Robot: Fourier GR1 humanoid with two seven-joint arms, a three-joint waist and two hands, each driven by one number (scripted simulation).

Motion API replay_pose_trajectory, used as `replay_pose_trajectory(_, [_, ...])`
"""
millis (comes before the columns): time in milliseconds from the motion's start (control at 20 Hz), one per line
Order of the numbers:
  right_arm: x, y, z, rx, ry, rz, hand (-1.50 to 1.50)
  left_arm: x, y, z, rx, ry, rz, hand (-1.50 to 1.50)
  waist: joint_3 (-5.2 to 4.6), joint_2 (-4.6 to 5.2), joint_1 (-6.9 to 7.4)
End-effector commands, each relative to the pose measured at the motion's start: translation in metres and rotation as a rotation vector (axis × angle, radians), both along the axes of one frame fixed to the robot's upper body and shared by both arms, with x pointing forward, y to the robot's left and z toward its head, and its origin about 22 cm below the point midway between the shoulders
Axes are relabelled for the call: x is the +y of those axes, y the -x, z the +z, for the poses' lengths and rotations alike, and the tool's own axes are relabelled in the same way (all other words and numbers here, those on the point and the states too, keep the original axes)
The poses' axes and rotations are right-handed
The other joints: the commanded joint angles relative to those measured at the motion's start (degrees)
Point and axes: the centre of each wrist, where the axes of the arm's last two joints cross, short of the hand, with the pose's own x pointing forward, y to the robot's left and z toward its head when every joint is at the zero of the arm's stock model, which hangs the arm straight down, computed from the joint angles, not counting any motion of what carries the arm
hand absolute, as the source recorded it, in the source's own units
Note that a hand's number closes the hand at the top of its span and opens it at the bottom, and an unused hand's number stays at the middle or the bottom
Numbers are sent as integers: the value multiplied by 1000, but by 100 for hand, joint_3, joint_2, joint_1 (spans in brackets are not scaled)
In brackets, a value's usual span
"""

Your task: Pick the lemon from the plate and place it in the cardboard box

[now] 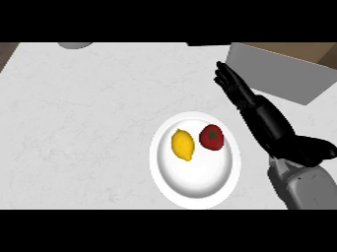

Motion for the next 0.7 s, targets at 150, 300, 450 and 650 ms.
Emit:
replay_pose_trajectory(150, [-22, -11, 82, -217, 22, -129, -150, -49, -21, 39, -106, -91, -456, 0, -172, 45, -65])
replay_pose_trajectory(300, [-51, -17, 97, -291, 482, -203, -150, -87, -21, 30, -95, -43, -649, 0, -220, 50, -315])
replay_pose_trajectory(450, [-46, -19, 87, -264, 407, -240, -150, -104, -28, 29, -97, -27, -771, 0, -166, 112, 19])
replay_pose_trajectory(650, [-59, -13, 81, -403, 564, -117, -150, -103, -21, 22, -93, -24, -807, 0, -163, 111, 109])
